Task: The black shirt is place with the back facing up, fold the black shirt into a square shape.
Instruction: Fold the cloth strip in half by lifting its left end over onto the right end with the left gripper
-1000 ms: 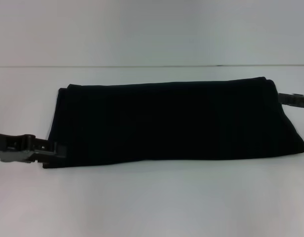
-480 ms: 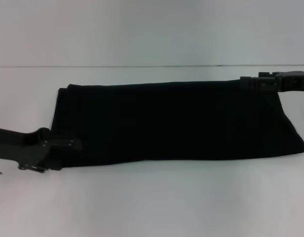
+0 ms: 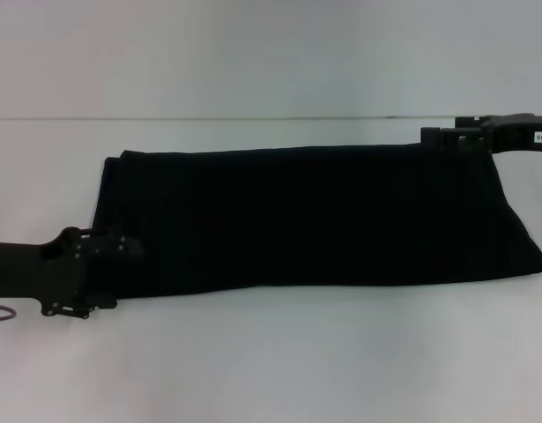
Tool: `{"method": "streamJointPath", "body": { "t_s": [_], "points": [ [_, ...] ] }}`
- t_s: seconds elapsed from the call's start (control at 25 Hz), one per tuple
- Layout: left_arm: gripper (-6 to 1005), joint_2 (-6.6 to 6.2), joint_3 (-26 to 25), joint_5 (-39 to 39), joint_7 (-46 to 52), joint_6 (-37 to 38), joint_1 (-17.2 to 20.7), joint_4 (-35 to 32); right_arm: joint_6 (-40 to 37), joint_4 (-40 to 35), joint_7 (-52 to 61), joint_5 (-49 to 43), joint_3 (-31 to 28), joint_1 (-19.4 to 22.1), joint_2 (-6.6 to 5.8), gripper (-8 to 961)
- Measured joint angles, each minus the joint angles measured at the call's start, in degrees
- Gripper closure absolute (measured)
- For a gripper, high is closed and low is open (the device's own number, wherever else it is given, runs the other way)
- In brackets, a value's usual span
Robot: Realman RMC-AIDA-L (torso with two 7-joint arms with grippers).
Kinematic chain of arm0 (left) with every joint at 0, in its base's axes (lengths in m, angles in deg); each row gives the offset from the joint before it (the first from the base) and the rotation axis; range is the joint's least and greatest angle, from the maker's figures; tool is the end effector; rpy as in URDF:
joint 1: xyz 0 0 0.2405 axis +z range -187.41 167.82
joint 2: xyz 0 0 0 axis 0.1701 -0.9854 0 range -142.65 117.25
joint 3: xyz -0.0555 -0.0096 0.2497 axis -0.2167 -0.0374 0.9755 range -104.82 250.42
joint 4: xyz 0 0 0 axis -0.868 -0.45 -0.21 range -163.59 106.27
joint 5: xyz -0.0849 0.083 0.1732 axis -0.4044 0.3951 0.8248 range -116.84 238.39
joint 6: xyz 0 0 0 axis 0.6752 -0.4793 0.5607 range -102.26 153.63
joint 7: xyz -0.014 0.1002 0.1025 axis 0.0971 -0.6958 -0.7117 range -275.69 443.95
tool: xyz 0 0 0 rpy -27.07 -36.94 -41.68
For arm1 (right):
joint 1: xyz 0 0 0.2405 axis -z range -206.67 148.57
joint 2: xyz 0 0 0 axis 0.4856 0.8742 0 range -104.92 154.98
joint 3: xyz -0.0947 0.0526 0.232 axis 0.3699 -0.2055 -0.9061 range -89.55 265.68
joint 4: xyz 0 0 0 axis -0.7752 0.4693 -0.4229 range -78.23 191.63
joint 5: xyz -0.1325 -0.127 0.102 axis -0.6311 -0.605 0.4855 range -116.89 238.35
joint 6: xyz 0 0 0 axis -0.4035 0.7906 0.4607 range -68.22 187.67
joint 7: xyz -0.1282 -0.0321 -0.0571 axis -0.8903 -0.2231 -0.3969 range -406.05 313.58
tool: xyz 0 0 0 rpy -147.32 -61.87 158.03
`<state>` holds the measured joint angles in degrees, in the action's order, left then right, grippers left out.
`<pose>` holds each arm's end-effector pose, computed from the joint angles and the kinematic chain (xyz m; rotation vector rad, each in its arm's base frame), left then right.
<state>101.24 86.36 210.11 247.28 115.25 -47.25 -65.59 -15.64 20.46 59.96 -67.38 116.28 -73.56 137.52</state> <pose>-0.3178 0.3417 0.0468 -1.5798 -2.5059 -0.5361 0.2444 0.4262 0.0613 -2.4095 1.0297 0.5402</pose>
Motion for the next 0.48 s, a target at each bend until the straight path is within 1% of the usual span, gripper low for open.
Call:
{"method": "streamJointPath", "body": {
  "t_s": [0.2,0.48],
  "points": [
    [76,0.06,-2.68,0.03,2.99,-0.55,0.9,0.06,0.04,-0.06,-0.01,0.06,-0.2,-0.59,-0.32,27],
    [77,0.15,-2.68,0.75,6.24,-2.52,1.55,0.08,0.14,-0.09,-0.1,0.16,-0.26,-1.33,-0.31,27]
  ]
}}
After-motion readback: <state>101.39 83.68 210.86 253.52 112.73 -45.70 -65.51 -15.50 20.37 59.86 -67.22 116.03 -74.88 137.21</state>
